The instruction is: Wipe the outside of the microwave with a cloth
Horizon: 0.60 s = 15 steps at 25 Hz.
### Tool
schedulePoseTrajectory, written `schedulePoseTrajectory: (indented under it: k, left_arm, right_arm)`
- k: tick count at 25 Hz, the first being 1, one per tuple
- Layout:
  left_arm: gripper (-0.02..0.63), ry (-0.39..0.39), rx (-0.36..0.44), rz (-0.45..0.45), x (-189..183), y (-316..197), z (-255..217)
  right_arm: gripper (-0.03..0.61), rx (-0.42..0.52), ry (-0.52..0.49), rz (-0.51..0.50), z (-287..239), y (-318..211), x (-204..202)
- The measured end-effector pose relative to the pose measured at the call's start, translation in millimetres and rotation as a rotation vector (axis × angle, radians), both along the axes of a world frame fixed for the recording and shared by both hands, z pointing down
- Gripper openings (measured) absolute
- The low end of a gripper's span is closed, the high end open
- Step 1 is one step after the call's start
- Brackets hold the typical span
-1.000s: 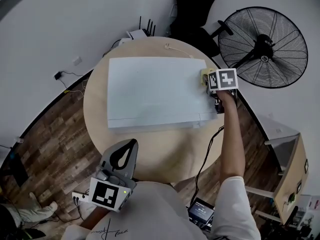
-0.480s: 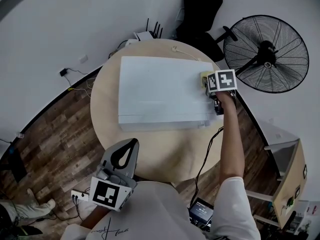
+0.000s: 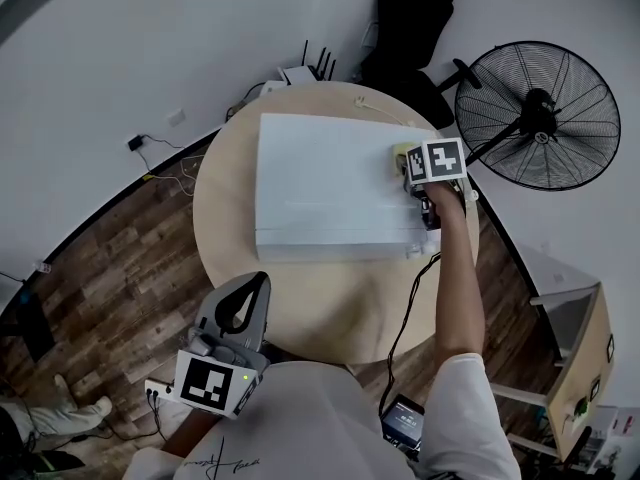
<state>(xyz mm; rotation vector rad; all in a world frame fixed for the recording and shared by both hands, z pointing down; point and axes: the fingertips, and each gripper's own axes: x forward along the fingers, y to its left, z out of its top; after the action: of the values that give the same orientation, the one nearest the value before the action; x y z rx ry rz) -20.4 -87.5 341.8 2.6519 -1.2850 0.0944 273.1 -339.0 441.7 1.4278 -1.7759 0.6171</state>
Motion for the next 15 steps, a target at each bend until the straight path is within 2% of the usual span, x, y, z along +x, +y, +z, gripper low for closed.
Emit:
schedulePoseTrajectory:
  k: [8,15]
  left_arm:
    - [-0.011,0.006,-0.003,-0.012,-23.0,3.8,1.1]
    - [-0.011,0.006,-0.001,-0.018,-37.8,6.3,0.5]
  right_arm:
    - [0.132,0.008,0.017,-0.029,-1.9,-1.1,-41.3]
    - [0.132,0.010,-0.020,-0.074,-2.6,-4.9,-89.0]
